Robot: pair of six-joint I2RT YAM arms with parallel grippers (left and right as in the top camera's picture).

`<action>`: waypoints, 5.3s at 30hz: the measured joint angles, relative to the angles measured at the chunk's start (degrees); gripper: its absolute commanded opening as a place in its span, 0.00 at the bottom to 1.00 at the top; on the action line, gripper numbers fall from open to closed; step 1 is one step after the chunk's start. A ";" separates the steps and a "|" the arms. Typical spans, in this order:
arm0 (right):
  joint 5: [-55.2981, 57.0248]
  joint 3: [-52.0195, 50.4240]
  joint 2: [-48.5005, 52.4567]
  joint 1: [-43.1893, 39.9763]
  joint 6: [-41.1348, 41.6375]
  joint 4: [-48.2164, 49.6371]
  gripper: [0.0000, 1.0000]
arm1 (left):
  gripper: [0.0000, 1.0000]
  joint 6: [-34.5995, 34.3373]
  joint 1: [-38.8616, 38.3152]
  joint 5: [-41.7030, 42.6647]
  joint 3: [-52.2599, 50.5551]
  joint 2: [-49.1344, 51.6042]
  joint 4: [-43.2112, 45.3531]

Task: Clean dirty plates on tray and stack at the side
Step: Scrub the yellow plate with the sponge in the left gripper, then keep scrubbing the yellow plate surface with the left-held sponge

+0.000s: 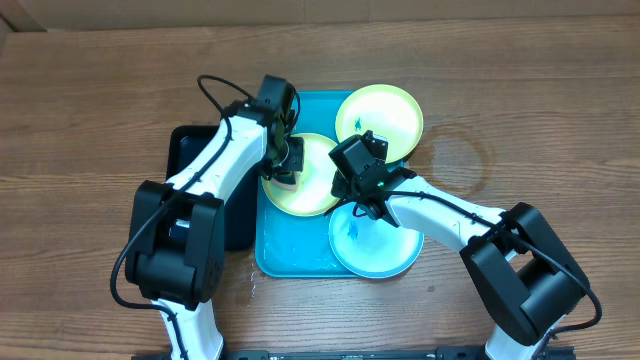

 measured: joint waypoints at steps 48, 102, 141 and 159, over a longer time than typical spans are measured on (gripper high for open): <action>-0.11 0.00 0.00 0.00 0.00 -0.24 0.04 | 0.04 -1.68 0.00 1.49 -8.59 -2.36 8.04; -1.49 0.00 0.00 -0.07 0.00 -0.28 0.04 | 0.04 2.43 -1.20 13.79 -0.37 3.15 -2.54; -1.92 0.00 0.00 -0.04 0.00 -0.09 0.04 | 0.04 0.33 -0.28 2.38 -0.79 2.58 2.89; -2.08 0.00 0.00 -0.04 -0.02 0.02 0.04 | 0.04 0.92 -1.03 8.13 9.57 -0.52 -8.00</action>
